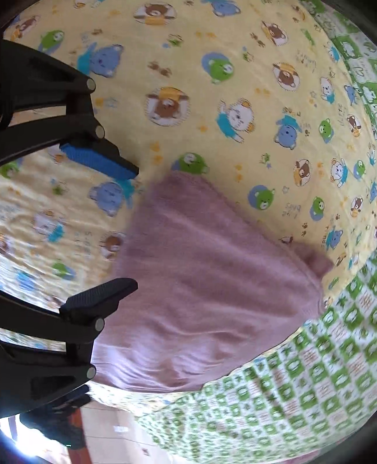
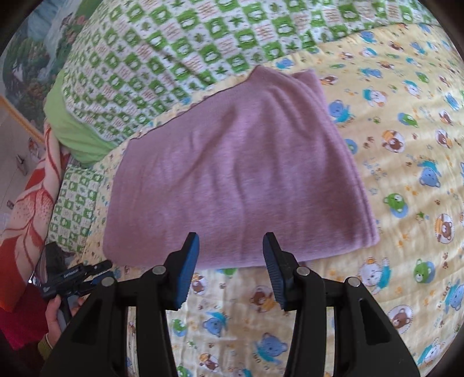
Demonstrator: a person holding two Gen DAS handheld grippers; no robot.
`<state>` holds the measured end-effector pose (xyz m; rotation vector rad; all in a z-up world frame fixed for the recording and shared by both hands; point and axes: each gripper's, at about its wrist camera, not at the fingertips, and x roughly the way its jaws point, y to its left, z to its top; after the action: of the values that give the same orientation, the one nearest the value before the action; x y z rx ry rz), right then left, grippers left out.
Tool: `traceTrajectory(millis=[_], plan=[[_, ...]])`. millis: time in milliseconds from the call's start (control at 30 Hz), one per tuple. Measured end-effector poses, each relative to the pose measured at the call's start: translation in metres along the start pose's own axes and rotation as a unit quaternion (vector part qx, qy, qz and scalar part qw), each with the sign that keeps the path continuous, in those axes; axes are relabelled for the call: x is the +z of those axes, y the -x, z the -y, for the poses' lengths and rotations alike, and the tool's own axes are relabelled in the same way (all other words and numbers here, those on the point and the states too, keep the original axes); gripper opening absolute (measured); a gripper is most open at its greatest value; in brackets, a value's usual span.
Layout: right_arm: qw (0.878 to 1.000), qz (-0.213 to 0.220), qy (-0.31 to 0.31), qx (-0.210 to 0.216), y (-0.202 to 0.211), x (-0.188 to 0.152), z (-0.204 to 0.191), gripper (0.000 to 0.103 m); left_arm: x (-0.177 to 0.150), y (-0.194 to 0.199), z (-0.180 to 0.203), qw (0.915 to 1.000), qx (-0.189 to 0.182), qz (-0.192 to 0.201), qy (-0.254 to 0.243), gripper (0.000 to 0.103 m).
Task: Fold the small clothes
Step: 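Grasp the folded sweater edge with the left tool while the right tool grasps beside it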
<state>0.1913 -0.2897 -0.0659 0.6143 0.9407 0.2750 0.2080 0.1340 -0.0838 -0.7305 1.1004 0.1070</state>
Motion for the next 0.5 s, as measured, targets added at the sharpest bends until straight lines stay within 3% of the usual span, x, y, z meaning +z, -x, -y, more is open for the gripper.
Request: traceTrajectory(millis=[267,333,400,500], plan=[[1.0,-0.009,0.013,0.008,-0.003,-0.002,-0.011,0.047,0.028,-0.024,0.005,0.9983,-0.003,0.03,0.049,0.07],[1.0,-0.013,0.013,0.01,-0.006,-0.001,-0.01,0.047,0.032,-0.026,0.009,0.9979,-0.01,0.042,0.049,0.054],[1.0,-0.018,0.013,0.012,-0.01,0.002,-0.01,0.047,0.037,-0.029,0.015,0.9981,-0.014,0.044,0.041,0.025],[1.0,-0.021,0.014,0.016,-0.017,0.006,-0.011,0.047,0.039,-0.022,0.03,0.9979,-0.011,0.062,0.011,0.015]])
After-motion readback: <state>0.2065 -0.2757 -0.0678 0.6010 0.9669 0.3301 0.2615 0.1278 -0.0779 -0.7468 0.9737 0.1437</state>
